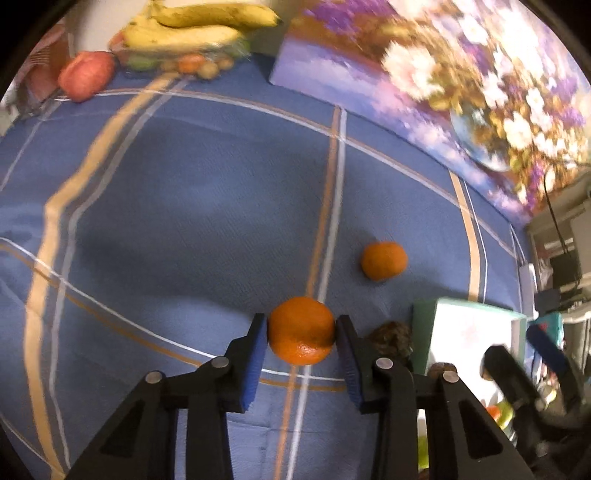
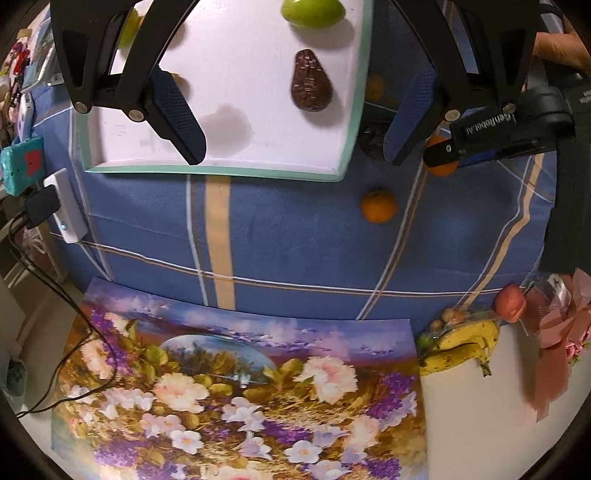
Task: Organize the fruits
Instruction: 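Grasp the orange with the left tool while the right tool reaches the dark date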
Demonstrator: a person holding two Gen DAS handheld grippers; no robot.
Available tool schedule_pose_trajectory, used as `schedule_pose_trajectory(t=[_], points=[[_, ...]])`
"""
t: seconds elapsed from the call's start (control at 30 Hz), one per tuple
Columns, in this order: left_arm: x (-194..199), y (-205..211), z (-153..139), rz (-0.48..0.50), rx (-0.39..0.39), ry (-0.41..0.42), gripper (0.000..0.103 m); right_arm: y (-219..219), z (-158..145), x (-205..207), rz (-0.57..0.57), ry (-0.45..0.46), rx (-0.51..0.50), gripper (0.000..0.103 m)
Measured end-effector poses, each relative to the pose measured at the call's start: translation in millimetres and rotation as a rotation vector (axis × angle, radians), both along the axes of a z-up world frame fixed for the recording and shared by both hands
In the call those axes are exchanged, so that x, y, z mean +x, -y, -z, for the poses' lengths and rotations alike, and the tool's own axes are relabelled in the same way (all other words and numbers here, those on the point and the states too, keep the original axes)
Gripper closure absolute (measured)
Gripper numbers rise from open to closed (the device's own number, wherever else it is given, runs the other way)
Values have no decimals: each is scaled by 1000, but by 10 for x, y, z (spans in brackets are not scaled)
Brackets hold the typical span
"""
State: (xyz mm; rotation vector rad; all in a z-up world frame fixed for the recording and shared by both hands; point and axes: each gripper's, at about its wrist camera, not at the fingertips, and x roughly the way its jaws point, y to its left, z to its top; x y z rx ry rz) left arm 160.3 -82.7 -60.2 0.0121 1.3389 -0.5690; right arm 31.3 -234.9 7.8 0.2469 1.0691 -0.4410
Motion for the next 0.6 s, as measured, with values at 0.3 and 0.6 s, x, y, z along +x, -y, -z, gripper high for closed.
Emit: schedule_pose_trajectory(t=[0.3,0.6], points=[[231,-535,-306,-123,48,96,63,-287,143,183,-96,-4,56,8],[308,-649,-376,-150,19,106,63,-589,290,432,-231,-50,84,26]])
